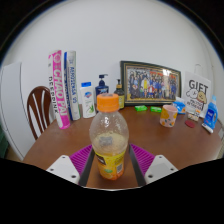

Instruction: Pour water

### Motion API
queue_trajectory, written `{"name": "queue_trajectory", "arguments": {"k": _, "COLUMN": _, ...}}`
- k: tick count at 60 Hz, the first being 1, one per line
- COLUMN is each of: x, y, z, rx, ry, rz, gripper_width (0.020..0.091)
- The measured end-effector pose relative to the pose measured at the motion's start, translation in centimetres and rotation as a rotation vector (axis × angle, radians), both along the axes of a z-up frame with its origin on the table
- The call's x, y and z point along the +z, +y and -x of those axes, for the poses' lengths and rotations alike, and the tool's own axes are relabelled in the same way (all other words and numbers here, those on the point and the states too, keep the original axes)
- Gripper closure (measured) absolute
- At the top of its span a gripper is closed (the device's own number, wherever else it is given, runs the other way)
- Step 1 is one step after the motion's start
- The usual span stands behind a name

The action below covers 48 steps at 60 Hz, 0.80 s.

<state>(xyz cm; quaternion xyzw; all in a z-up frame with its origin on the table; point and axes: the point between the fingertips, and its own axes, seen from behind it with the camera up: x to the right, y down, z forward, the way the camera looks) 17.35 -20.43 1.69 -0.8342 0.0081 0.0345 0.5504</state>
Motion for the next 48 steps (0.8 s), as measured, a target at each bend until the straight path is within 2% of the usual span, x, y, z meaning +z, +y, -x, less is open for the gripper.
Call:
{"name": "queue_trajectory", "arguments": {"k": 7, "x": -1.1, "y": 1.1, "z": 0.6, "rx": 0.017, "ry": 0.001, "rz": -0.013, "gripper_width": 0.064}}
{"name": "queue_trajectory", "arguments": {"k": 9, "x": -1.2, "y": 1.2, "z": 0.6, "rx": 0.015, "ry": -0.009, "rz": -0.021, "gripper_width": 0.0648}}
{"name": "queue_trajectory", "arguments": {"k": 11, "x": -1.1, "y": 1.3, "z": 0.8, "rx": 0.024, "ry": -0.022, "rz": -0.027, "gripper_width": 0.0713}}
{"name": "queue_trajectory", "arguments": {"k": 13, "x": -1.1, "y": 1.3, "z": 0.8, "rx": 0.031, "ry": -0.029, "rz": -0.03, "gripper_width": 0.072}}
{"name": "queue_trajectory", "arguments": {"k": 14, "x": -1.0, "y": 1.3, "z": 0.8, "rx": 0.034, "ry": -0.03, "rz": -0.03, "gripper_width": 0.0761}}
{"name": "queue_trajectory", "arguments": {"k": 16, "x": -1.1, "y": 1.4, "z": 1.0, "rx": 0.042, "ry": -0.024, "rz": -0.024, "gripper_width": 0.0771}}
{"name": "queue_trajectory", "arguments": {"k": 17, "x": -1.1, "y": 1.4, "z": 1.0, "rx": 0.043, "ry": -0.023, "rz": -0.022, "gripper_width": 0.0808}}
{"name": "queue_trajectory", "arguments": {"k": 24, "x": 0.3, "y": 1.9, "z": 1.1, "rx": 0.053, "ry": -0.023, "rz": -0.021, "gripper_width": 0.0809}}
{"name": "queue_trajectory", "arguments": {"k": 26, "x": 1.2, "y": 2.3, "z": 0.9, "rx": 0.051, "ry": -0.023, "rz": -0.03, "gripper_width": 0.0852}}
{"name": "queue_trajectory", "arguments": {"k": 39, "x": 8.8, "y": 7.4, "z": -0.4, "rx": 0.043, "ry": 0.128, "rz": -0.099, "gripper_width": 0.0853}}
{"name": "queue_trajectory", "arguments": {"k": 48, "x": 14.6, "y": 12.6, "z": -2.5, "rx": 0.042, "ry": 0.393, "rz": -0.147, "gripper_width": 0.0853}}
